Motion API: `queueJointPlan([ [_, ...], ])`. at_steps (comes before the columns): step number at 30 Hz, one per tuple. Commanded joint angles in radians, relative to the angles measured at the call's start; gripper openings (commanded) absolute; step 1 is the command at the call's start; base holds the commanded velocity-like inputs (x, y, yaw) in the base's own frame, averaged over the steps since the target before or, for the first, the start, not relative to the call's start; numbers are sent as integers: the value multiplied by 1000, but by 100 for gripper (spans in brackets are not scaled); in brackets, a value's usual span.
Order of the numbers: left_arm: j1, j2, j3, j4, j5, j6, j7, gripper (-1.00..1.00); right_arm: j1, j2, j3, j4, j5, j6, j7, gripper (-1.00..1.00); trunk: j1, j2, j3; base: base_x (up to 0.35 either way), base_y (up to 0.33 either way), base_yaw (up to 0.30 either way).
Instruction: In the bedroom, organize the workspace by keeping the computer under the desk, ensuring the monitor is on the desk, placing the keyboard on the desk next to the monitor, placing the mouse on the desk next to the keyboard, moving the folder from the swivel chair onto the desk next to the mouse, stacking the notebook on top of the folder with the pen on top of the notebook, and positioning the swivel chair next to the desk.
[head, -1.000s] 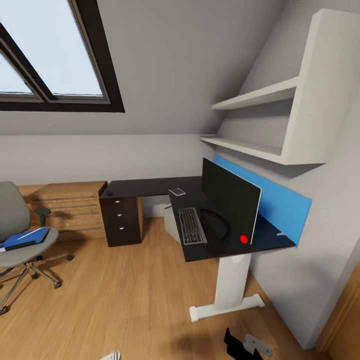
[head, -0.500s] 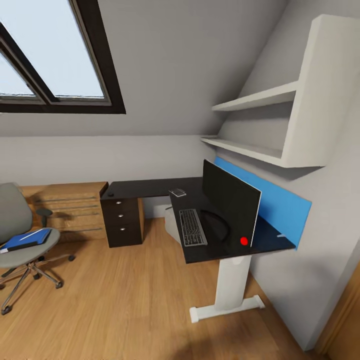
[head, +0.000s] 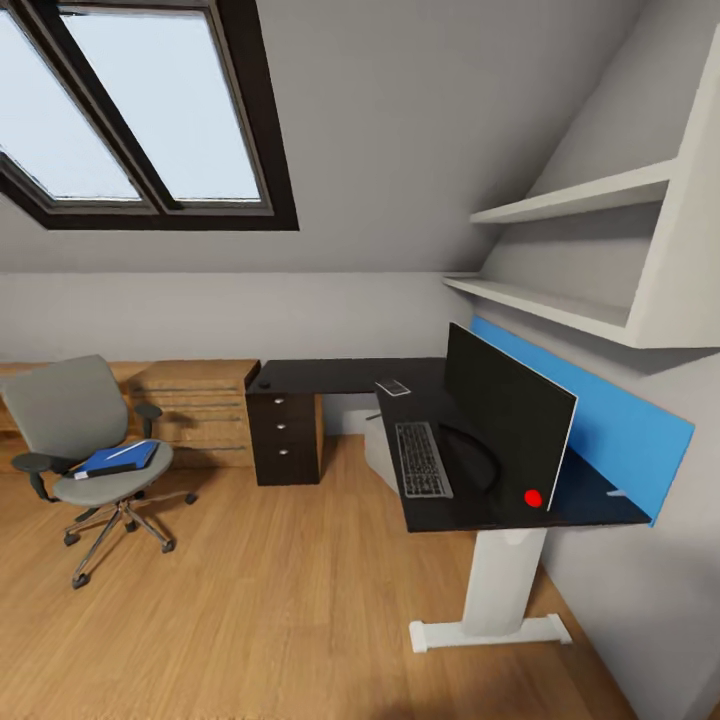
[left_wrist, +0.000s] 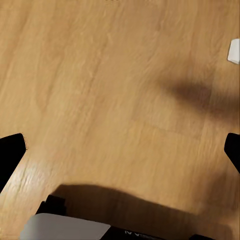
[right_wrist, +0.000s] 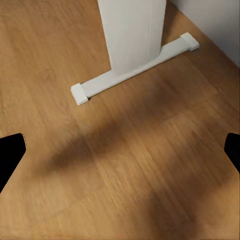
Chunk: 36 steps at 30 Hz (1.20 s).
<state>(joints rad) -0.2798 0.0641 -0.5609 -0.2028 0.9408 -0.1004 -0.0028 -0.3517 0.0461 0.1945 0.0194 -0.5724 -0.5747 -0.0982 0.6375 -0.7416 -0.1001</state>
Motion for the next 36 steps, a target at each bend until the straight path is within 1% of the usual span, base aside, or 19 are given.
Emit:
queueJointPlan([
  [1,-1,0,-8,0,10,-4,0,100,-1,-4,9,2,2,-3,-6,100,0,-1,-2,0,0,289],
  [4,-1,0,-8,0,9,-9,0,100,-1,-14,9,2,5,-3,-6,100,0,-1,-3,0,0,275],
  [6,-1,0,-7,0,10,-25,0,100,-1,-22,9,2,6,-3,-5,100,0,-1,-5,0,0,229],
  [8,-1,0,-8,0,11,-60,0,100,-1,-30,10,2,8,-2,-4,100,0,-1,-7,0,0,185],
  [10,-1,0,-8,0,11,-79,-1,100,-1,-33,10,2,13,-2,-3,100,0,-1,-9,0,0,160],
  [13,-1,-10,-7,1,12,-90,-2,100,-1,-38,9,2,31,-2,-3,100,0,-1,-13,0,0,142],
  [16,-1,-12,-7,2,12,-92,-2,100,-1,-52,9,2,37,0,-2,100,0,-1,-18,0,0,129],
  [20,-1,-13,-7,2,12,-93,-2,100,-1,-64,10,2,39,1,-2,100,0,-1,-23,0,0,124],
  [22,-1,-13,-7,2,12,-93,-2,100,-1,-68,10,2,42,1,-2,100,0,-1,-26,0,0,122],
  [24,-1,-13,-7,2,12,-94,-2,100,-1,-70,10,2,53,1,-2,100,0,-1,-29,0,0,121],
  [25,-1,-13,-7,2,12,-94,-2,100,-1,-71,10,2,62,1,-2,100,0,-1,-30,0,0,121],
  [26,-1,-13,-7,2,12,-94,-2,100,-1,-71,10,2,87,2,-2,100,0,-1,-32,0,0,121],
  [30,-1,-13,-7,2,13,-94,-2,100,-1,-72,10,2,115,2,-2,100,0,-1,-38,0,0,121],
  [36,-1,-13,-7,2,13,-94,-2,100,-1,-73,10,2,125,3,-2,100,0,-1,-46,100,86,119],
])
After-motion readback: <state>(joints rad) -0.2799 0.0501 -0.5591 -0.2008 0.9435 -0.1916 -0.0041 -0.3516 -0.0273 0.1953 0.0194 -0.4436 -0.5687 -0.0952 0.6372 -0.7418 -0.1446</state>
